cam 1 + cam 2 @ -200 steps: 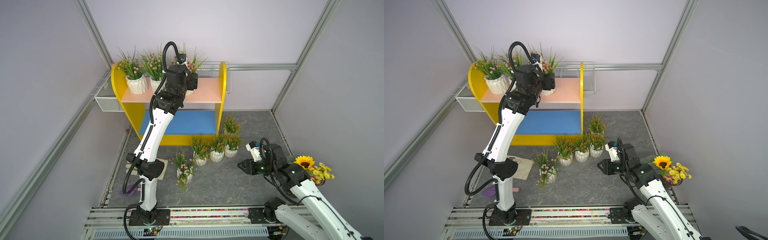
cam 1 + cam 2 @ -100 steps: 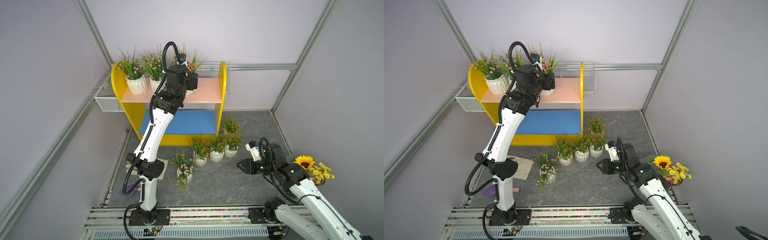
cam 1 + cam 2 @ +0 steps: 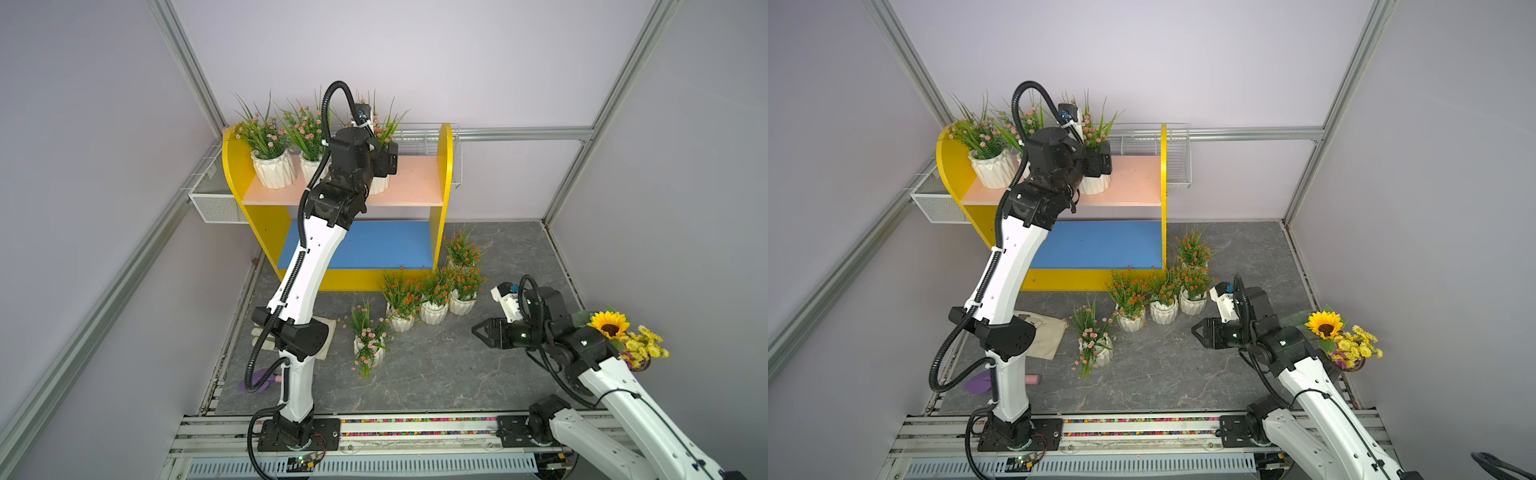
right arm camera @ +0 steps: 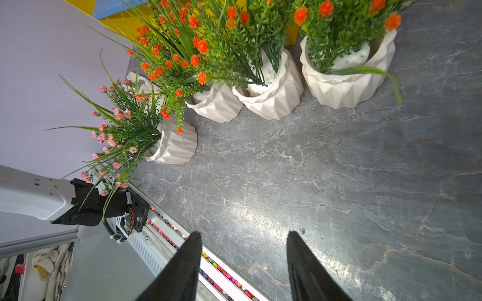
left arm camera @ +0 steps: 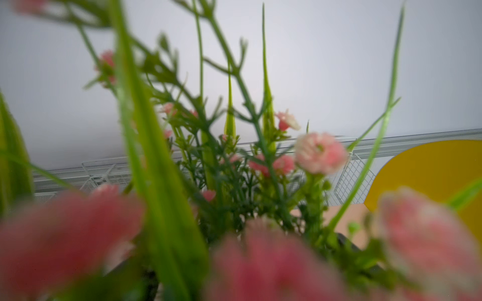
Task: Place the baby's breath potted plants on the rack by color
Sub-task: Place the baby's breath potted plant on the rack.
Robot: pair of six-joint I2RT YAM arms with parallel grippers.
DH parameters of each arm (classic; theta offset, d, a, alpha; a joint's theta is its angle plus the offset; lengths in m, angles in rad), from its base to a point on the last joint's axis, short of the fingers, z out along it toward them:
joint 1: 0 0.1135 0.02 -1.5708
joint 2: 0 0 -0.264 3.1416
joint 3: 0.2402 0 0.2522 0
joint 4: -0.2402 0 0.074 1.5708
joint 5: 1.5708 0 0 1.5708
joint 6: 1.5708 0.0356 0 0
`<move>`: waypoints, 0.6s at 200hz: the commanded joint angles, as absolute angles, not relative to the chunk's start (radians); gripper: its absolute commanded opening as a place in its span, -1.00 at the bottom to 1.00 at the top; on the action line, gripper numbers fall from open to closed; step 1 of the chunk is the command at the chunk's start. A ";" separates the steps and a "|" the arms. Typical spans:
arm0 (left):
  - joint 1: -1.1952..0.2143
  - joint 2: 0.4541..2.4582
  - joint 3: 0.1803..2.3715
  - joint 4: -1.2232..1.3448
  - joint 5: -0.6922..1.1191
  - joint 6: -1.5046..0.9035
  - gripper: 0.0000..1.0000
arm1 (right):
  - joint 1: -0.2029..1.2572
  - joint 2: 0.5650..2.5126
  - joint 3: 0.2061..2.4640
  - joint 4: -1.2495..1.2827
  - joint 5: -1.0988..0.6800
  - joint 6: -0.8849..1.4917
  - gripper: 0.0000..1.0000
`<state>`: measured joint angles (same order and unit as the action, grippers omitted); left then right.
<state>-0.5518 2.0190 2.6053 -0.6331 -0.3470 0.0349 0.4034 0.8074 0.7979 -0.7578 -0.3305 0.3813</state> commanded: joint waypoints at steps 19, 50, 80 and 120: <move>-0.565 1.965 2.598 -0.644 -0.298 0.021 0.98 | 0.399 0.815 0.785 -0.737 -0.326 0.379 0.13; -0.589 1.869 2.449 -0.591 -0.293 0.026 0.98 | 0.399 0.826 0.781 -0.721 -0.327 0.377 0.15; -0.618 1.771 2.288 -0.539 -0.313 0.030 0.98 | 0.400 0.834 0.785 -0.712 -0.330 0.375 0.15; -0.650 1.597 2.008 -0.412 -0.333 0.023 0.98 | 0.400 0.845 0.787 -0.703 -0.323 0.371 0.16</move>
